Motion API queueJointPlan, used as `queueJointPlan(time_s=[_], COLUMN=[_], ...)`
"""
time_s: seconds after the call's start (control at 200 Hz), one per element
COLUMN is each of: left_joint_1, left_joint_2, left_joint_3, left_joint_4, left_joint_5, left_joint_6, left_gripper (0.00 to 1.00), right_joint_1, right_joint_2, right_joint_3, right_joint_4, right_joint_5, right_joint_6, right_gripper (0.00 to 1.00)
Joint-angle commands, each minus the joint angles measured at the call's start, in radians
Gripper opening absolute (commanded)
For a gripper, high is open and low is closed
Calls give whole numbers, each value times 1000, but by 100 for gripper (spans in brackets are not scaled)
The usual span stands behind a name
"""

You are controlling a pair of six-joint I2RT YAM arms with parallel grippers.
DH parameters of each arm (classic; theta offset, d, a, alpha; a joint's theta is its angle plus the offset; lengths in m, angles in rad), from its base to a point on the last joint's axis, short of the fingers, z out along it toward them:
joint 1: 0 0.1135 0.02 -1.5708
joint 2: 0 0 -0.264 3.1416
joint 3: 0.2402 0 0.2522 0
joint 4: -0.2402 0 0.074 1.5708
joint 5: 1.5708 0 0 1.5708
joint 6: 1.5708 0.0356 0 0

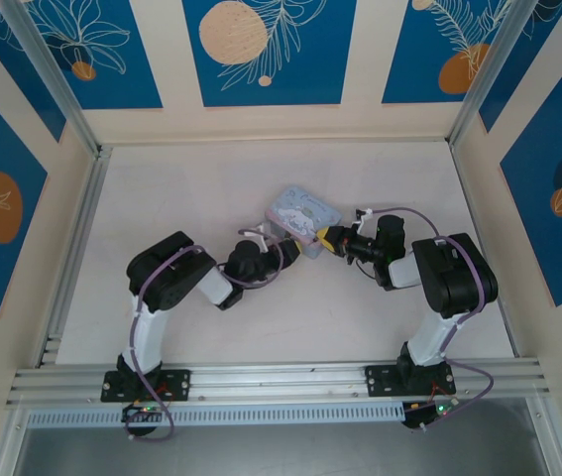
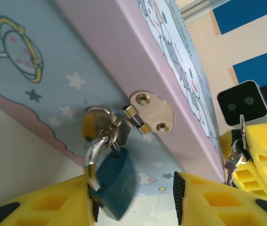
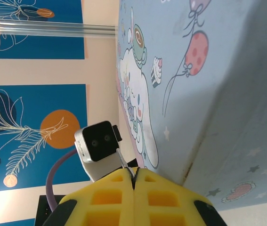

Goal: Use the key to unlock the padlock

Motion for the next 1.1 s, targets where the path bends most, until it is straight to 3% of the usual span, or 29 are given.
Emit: queueJointPlan(time_s=[0.0, 0.365, 0.95, 1.095], left_joint_1=[6, 11, 53, 54], left_joint_2=[-21, 26, 52, 57], left_joint_3=[-31, 13, 54, 71], left_joint_4=[74, 63, 4, -17], left_joint_5=[-22, -29, 9, 27], left_joint_6=[-29, -46, -22, -16], left_gripper=[45, 43, 25, 26], right_joint_1=[6, 10, 12, 11], right_joint_2=[5, -4, -9, -16], right_joint_3=[10, 8, 15, 17], right_joint_4=[-38, -55, -83, -101], right_joint_5=[-18, -16, -22, -24], right_joint_6=[9, 1, -14, -20], right_gripper=[0, 0, 0, 0])
